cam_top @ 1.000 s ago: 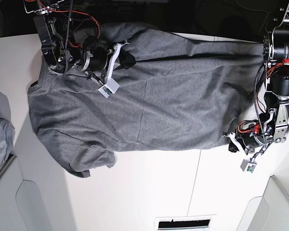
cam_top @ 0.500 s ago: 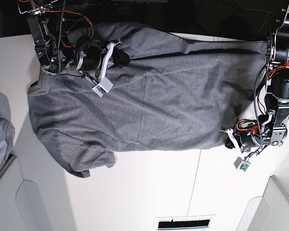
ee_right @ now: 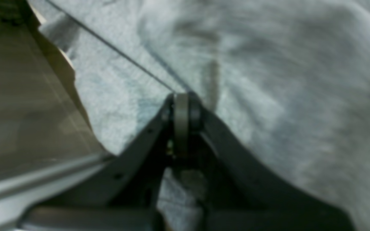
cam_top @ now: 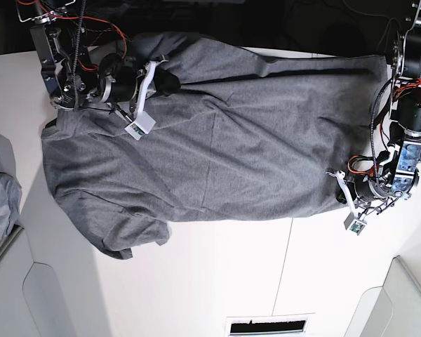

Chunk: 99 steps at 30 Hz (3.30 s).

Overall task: Layout the t-shirt on the table in an organized manner, then fold the t-shirt properly
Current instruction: 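Pull the grasped shirt edges apart with both grippers, then move both grippers inward over the shirt and regrasp the fabric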

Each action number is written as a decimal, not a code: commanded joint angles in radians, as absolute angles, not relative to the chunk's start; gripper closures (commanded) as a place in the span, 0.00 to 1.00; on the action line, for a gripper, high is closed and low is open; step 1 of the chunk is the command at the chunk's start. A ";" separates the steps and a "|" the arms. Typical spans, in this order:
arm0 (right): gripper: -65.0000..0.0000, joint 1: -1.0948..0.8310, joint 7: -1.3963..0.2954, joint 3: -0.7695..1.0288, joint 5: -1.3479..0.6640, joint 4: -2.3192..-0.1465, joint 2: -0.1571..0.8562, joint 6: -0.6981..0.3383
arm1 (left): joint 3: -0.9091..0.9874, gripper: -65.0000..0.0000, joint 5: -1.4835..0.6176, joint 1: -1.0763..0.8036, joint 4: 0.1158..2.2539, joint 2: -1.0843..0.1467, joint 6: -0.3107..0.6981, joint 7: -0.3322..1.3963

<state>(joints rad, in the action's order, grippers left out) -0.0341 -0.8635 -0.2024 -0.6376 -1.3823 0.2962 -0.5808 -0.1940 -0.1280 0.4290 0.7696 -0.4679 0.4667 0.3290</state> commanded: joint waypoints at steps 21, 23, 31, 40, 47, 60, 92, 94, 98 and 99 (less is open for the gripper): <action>1.00 -0.025 -0.870 -0.168 -0.681 -1.436 0.381 -0.577 | -0.192 1.00 -0.360 0.530 0.828 -0.537 0.626 0.488; 1.00 -0.025 -0.856 -0.156 -0.681 -1.462 0.372 -0.577 | -0.192 1.00 -0.436 0.509 0.879 -0.576 0.626 0.505; 1.00 0.029 -0.810 -0.145 -0.652 -1.490 0.248 -0.581 | -0.192 1.00 -0.509 0.390 0.937 -0.629 0.698 0.515; 1.00 0.144 -0.708 -0.145 -0.456 -1.412 0.047 -0.572 | -0.192 1.00 -0.521 0.356 0.934 -0.582 0.698 0.457; 1.00 0.252 -0.617 -0.146 -0.315 -1.160 -0.089 -0.573 | -0.192 1.00 -0.471 0.315 0.933 -0.523 0.698 0.457; 1.00 0.274 -0.575 -0.146 -0.199 -0.939 -0.096 -0.562 | -0.178 1.00 -0.527 0.263 0.967 -0.511 0.698 0.464; 1.00 0.268 -0.723 -0.146 -0.381 -0.941 -0.009 -0.577 | -0.162 1.00 -0.255 0.266 0.878 -0.540 0.524 0.325; 1.00 0.268 -0.738 -0.146 -0.394 -0.941 -0.004 -0.577 | -0.162 1.00 -0.221 0.273 0.878 -0.540 0.503 0.316; 1.00 0.268 -0.746 -0.146 -0.413 -0.941 0.020 -0.577 | -0.162 1.00 -0.174 0.311 0.878 -0.541 0.504 0.316; 1.00 0.268 -0.746 -0.146 -0.412 -0.941 0.028 -0.577 | -0.162 1.00 -0.158 0.321 0.878 -0.541 0.504 0.316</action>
